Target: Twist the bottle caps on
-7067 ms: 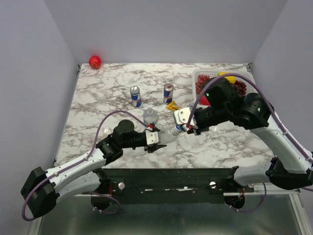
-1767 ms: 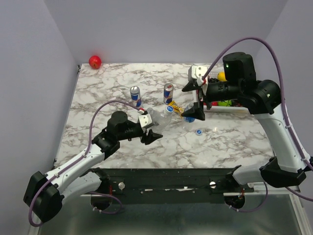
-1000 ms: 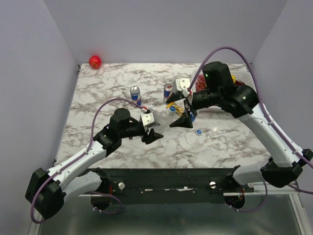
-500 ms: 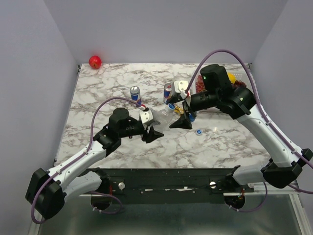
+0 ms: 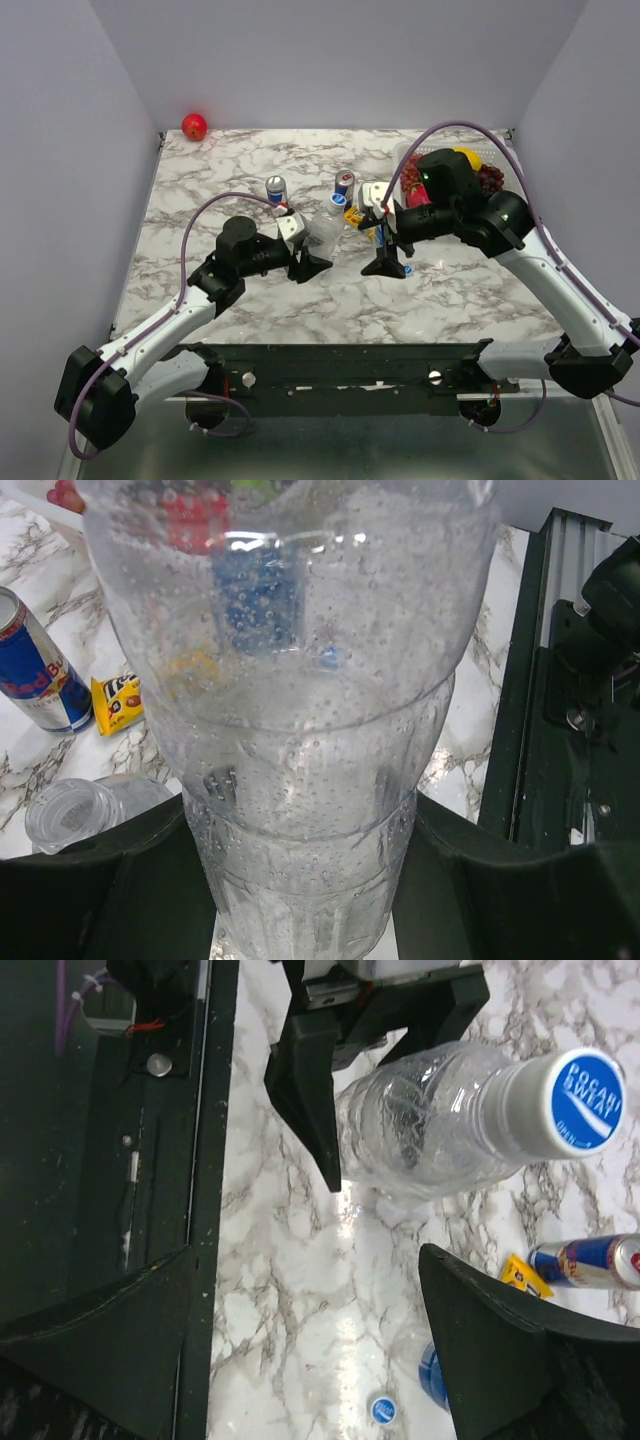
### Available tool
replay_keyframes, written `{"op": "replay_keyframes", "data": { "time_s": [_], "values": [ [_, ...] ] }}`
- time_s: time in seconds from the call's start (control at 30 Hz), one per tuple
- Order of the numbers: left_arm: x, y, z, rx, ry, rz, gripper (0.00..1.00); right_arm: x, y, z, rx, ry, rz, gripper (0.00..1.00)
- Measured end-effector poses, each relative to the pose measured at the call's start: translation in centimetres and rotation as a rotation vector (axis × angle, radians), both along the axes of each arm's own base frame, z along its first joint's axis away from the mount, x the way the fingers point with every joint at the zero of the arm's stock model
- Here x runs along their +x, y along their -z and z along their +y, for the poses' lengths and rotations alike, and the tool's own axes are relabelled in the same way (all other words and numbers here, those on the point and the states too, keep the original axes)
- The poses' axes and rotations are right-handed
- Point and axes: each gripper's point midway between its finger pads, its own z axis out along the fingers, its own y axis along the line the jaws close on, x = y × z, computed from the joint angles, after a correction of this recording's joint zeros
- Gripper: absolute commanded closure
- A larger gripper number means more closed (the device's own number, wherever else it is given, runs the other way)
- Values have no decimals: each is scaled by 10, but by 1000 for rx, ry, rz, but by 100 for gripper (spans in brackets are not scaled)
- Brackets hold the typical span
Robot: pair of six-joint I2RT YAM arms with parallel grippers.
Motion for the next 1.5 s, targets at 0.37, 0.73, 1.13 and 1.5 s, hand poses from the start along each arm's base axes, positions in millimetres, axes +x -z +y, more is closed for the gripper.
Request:
{"op": "replay_keyframes", "data": {
  "time_s": [0.37, 0.73, 1.13, 1.5],
  "values": [
    [-5, 13, 2, 56, 34, -18, 100, 25, -86, 2, 157, 67, -79, 0],
    [-13, 6, -4, 80, 90, -55, 100, 28, -66, 37, 197, -65, 9, 0],
    [-12, 0, -7, 45, 80, -16, 100, 19, -41, 35, 164, -93, 49, 0],
    [-13, -2, -12, 17, 94, 19, 100, 19, -37, 28, 161, -74, -17, 0]
  ]
}}
